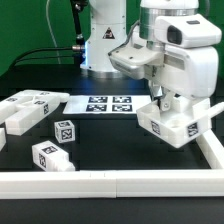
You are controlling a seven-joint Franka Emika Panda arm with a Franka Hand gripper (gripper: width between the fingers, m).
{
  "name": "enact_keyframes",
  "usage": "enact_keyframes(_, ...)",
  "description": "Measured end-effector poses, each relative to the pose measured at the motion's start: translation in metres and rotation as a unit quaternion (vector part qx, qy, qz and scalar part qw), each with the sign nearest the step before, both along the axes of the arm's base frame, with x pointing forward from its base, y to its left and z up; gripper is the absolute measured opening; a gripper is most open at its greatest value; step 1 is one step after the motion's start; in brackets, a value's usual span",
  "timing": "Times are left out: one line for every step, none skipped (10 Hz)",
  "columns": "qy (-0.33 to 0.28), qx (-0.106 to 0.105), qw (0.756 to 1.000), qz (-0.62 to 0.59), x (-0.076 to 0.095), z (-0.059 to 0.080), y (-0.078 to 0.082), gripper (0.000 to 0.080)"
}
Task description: Assemble chair
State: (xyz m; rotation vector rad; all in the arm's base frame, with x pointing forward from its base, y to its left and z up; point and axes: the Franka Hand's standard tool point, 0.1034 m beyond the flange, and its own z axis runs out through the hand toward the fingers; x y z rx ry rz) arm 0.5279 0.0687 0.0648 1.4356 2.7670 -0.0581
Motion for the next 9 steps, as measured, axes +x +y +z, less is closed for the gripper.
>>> enact_keyframes(0.002,-0.002,0.999,0.04,-0.001,-0.001,-0.001,0.003)
enact_keyframes(0.005,-0.002,0.998,0.064,-0.001,-0.002,-0.004,0.003)
enact_keyframes(0.006,-0.003,0.997,0.078,-0.001,-0.002,-0.005,0.003)
enact_keyframes(0.008,-0.007,0.992,0.123,-0.001,-0.003,-0.007,0.003)
enact_keyframes(0.013,-0.012,0.981,0.194,0.0,-0.004,-0.012,0.003)
enact_keyframes(0.023,-0.015,0.958,0.286,0.008,-0.005,-0.022,0.003)
enact_keyframes(0.034,-0.022,0.944,0.326,0.018,-0.009,-0.028,0.003)
enact_keyframes(0.054,-0.038,0.914,0.4,0.03,-0.014,-0.033,0.003)
enact_keyframes(0.066,-0.052,0.886,0.457,0.039,-0.017,-0.035,0.003)
